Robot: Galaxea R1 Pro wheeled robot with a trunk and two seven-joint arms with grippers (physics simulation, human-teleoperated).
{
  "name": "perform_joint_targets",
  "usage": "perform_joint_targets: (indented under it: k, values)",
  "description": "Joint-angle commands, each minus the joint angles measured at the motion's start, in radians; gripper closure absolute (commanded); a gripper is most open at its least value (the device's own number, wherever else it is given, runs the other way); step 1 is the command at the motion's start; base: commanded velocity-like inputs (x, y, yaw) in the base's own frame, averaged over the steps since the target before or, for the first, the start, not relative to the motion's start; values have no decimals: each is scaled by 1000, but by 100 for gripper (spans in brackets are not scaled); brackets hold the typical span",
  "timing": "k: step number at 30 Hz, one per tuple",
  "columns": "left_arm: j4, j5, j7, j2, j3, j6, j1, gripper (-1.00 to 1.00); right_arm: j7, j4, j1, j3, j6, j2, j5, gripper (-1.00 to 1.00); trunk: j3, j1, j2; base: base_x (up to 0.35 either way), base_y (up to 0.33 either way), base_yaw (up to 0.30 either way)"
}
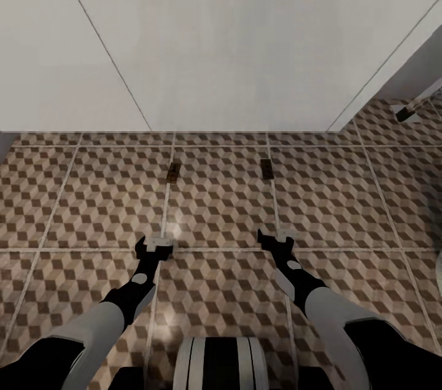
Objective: Take the four mousetraps from the cabinet in the bathroom and place them on the bathroom floor. Make sure all four end up on the same floor surface, and ensure that at least two of them are either under or directly next to the same bathroom sink.
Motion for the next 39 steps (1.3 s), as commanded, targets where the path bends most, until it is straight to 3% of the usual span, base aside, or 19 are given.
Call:
perform_joint_targets:
  k: [1,17,39]
  values:
    - [1,-5,10,0,-7,-2,-1,-100,-5,1,-1,9,-3,0,-8,-100,0,-1,0,-344,0,0]
    - [1,-6,10,1,-9,-4,-1,-100,-5,1,-1,9,-3,1,-6,-100,0,-1,0,-306,0,0]
    - [-4,-9,9,-2,-11,-5,-1,-100,-6,1,-1,9,-2,1,-2,-100,0,-1,0,-28,0,0]
